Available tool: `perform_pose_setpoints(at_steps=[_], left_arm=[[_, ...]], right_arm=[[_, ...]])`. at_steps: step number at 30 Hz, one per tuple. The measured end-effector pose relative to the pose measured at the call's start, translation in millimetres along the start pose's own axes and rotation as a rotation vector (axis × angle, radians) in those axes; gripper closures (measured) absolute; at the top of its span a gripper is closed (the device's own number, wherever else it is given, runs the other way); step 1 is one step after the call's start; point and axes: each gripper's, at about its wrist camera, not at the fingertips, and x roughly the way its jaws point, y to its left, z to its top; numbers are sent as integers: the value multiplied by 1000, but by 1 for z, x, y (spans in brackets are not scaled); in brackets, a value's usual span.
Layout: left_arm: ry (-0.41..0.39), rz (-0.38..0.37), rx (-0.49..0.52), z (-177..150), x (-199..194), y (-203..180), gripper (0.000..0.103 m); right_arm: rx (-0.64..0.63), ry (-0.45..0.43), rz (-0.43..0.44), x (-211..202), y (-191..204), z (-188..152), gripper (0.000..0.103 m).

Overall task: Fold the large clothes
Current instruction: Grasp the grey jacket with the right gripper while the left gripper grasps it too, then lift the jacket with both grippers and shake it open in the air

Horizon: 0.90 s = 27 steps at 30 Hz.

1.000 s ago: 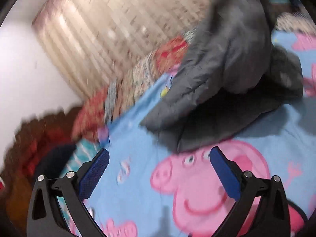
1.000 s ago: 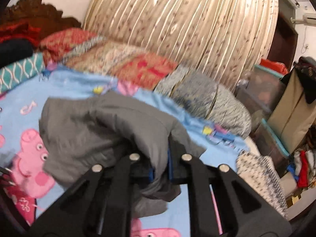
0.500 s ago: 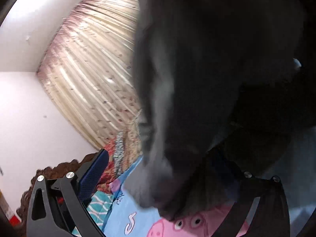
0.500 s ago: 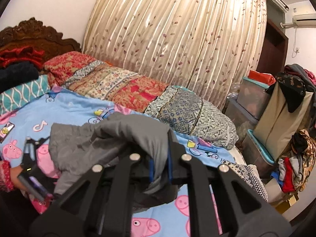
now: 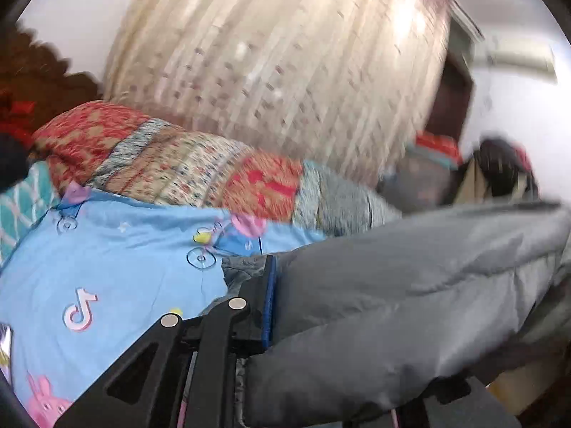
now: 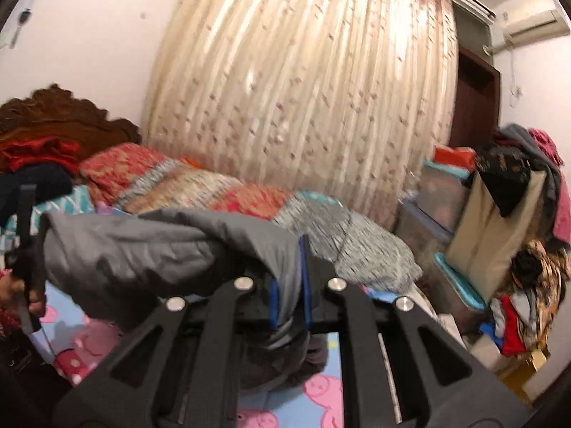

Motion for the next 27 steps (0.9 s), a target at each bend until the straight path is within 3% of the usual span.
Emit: perform_pose_setpoints(at_steps=[2, 6, 10, 13, 16, 20, 23, 27], left_arm=[[-49, 50, 60, 7, -15, -17, 74], [-127, 57, 173, 49, -41, -65, 74], [-177, 13, 253, 103, -84, -118, 74], [-217, -9, 315, 144, -95, -154, 74], [-286, -24, 368, 182, -137, -186, 74], [-338, -23, 417, 207, -163, -213, 74], [-297, 11, 448, 198, -158, -223, 74], [-138, 72, 430, 174, -106, -203, 74]], right_arm=[[-32, -20, -10, -7, 8, 10, 95], [-10, -58, -17, -20, 6, 28, 97], [65, -123, -1, -45, -17, 62, 97], [107, -196, 2, -74, -34, 91, 98], [143, -283, -7, -108, -55, 125, 102], [183, -290, 29, -124, -73, 149, 102], [155, -236, 31, -110, -62, 140, 102], [162, -90, 81, -57, -39, 89, 102]])
